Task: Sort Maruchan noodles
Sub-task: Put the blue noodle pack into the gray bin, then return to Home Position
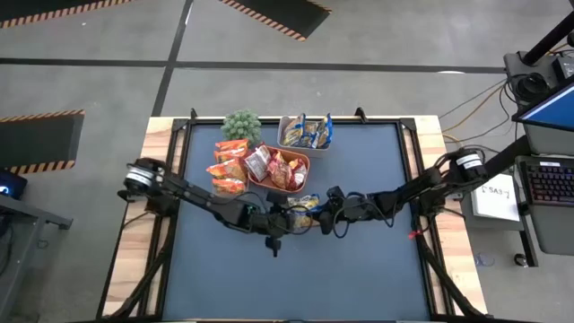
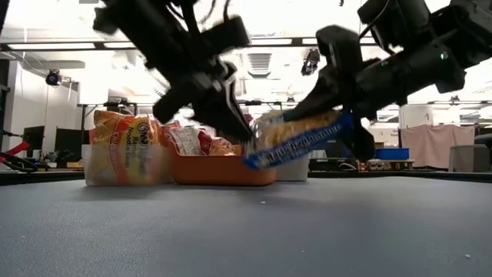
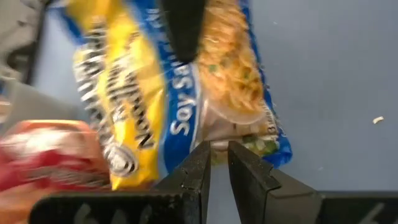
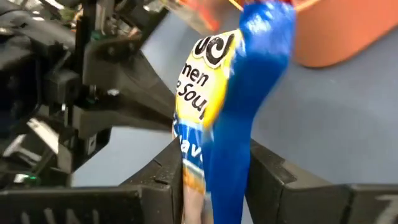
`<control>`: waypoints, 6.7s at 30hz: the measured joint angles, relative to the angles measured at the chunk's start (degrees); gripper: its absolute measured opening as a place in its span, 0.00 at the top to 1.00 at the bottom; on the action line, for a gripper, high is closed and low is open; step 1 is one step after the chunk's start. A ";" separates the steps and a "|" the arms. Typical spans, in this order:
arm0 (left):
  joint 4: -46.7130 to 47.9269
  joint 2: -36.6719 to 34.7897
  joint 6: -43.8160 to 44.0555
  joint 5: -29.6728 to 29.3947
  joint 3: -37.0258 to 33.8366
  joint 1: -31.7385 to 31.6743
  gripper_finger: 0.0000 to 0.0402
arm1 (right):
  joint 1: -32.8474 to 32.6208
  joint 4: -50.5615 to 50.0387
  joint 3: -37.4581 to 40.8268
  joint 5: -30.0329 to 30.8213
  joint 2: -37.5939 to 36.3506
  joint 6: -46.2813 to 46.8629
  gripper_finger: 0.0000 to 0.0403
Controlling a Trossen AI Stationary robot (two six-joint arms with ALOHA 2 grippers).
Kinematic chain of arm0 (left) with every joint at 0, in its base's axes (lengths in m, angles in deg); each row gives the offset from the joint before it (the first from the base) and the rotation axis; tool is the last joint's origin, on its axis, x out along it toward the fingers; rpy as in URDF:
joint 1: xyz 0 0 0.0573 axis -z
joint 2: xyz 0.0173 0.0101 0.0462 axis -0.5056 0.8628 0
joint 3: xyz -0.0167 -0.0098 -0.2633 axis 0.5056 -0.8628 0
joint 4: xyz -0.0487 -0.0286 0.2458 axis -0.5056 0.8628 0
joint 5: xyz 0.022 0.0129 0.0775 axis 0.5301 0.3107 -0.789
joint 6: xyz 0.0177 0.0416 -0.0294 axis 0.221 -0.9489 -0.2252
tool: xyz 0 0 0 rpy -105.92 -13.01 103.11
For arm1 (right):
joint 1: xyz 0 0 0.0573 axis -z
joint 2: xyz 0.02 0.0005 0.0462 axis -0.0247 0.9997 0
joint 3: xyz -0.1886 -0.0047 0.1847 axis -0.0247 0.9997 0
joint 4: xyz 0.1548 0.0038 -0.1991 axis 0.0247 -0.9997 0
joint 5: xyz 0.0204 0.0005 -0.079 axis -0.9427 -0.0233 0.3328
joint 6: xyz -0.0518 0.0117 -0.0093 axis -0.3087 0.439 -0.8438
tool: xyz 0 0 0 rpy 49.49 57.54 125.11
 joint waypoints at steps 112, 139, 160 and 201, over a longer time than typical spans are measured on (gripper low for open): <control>-22.95 -50.63 -24.34 -10.25 -27.90 0.08 0.90 | 41.09 -56.91 -62.84 -12.39 24.92 -24.42 0.74; -22.28 -54.47 -24.84 -10.23 -30.88 0.10 0.90 | 39.30 -64.90 -66.15 -12.15 18.01 -33.69 0.47; -23.84 -82.41 -23.12 -9.88 -44.01 -0.01 0.90 | 18.24 -39.68 -20.09 -8.58 -16.56 -51.05 0.47; -22.59 -88.26 -4.72 -28.83 -51.92 -0.03 0.90 | 17.44 -25.96 28.11 -11.82 -84.62 -60.90 0.47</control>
